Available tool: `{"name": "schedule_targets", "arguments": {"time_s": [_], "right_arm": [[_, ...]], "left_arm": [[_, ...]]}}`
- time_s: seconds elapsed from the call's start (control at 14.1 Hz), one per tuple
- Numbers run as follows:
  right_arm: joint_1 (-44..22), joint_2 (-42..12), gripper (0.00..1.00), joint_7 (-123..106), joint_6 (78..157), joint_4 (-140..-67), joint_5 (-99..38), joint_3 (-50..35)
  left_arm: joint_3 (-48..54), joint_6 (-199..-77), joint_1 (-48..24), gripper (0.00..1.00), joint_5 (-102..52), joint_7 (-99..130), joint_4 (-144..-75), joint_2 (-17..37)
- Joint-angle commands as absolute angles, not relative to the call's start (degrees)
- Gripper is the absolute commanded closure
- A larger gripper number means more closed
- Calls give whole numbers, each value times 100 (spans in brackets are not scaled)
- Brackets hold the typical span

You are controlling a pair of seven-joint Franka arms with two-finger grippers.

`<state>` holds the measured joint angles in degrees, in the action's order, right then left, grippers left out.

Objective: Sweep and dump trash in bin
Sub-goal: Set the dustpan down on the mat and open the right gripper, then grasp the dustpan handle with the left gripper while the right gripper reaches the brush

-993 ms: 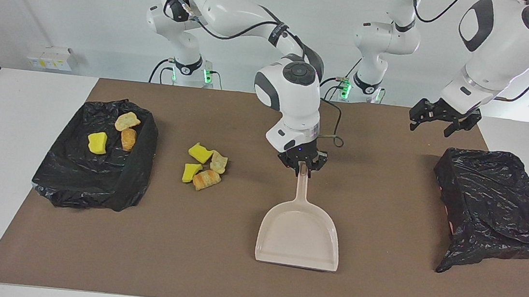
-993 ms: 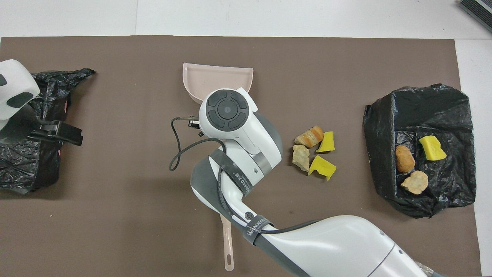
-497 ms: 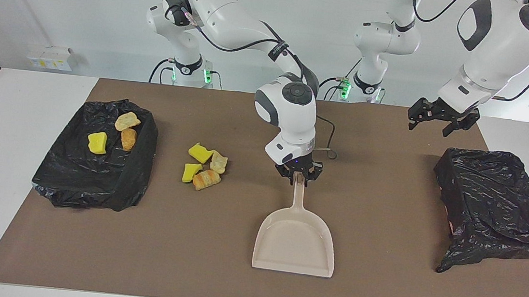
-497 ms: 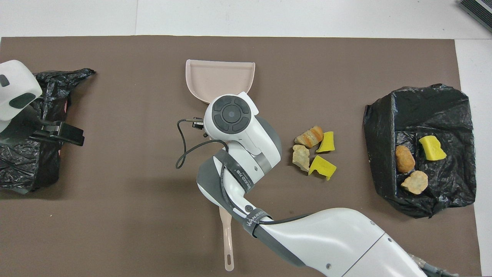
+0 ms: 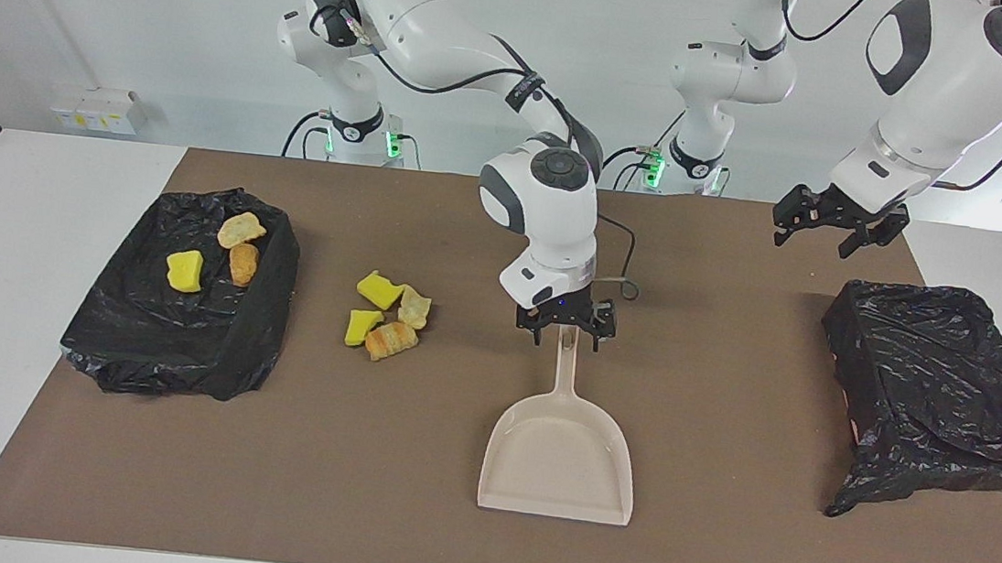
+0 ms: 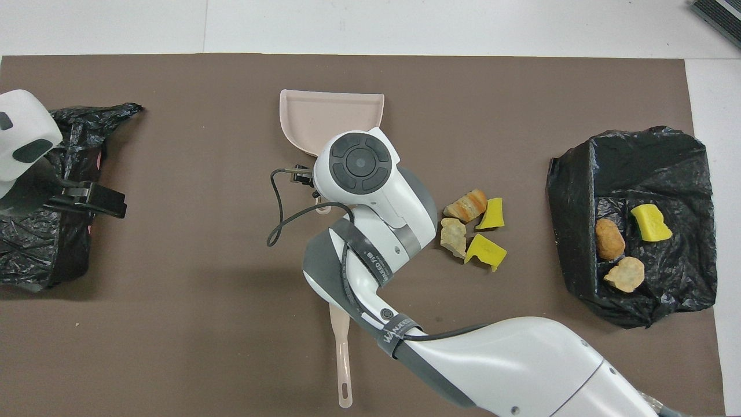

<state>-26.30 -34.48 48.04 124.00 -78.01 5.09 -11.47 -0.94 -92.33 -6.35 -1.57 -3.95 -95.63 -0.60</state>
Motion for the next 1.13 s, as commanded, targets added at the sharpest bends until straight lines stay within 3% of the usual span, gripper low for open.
{"name": "schedule_targets", "arguments": {"time_s": [0.0,0.21,0.5,0.78,1.06], "right_arm": [[-2522,-2946,0,4922,11719,-7936,554,-1230],[-2794,-2279,0,5001,10848,-8181,528,-1257],[-3014,-1330,0,4913,10775,-9584,247,-1424],[-3558,-362,0,4957,11635,-11387,-613,-1433],[-3990,-238,0,4879,12418,-12479,-686,-1433]], "left_arm": [[-149,-10034,-808,0,-44,-404,-9983,-211],[-149,-10230,-1045,0,-44,-352,-10011,-71],[-141,-10423,-1396,0,-114,-9,-9792,411],[-141,-10573,-1634,0,-123,211,-9528,852],[-149,-10591,-2161,0,-97,674,-8791,1808]]}}
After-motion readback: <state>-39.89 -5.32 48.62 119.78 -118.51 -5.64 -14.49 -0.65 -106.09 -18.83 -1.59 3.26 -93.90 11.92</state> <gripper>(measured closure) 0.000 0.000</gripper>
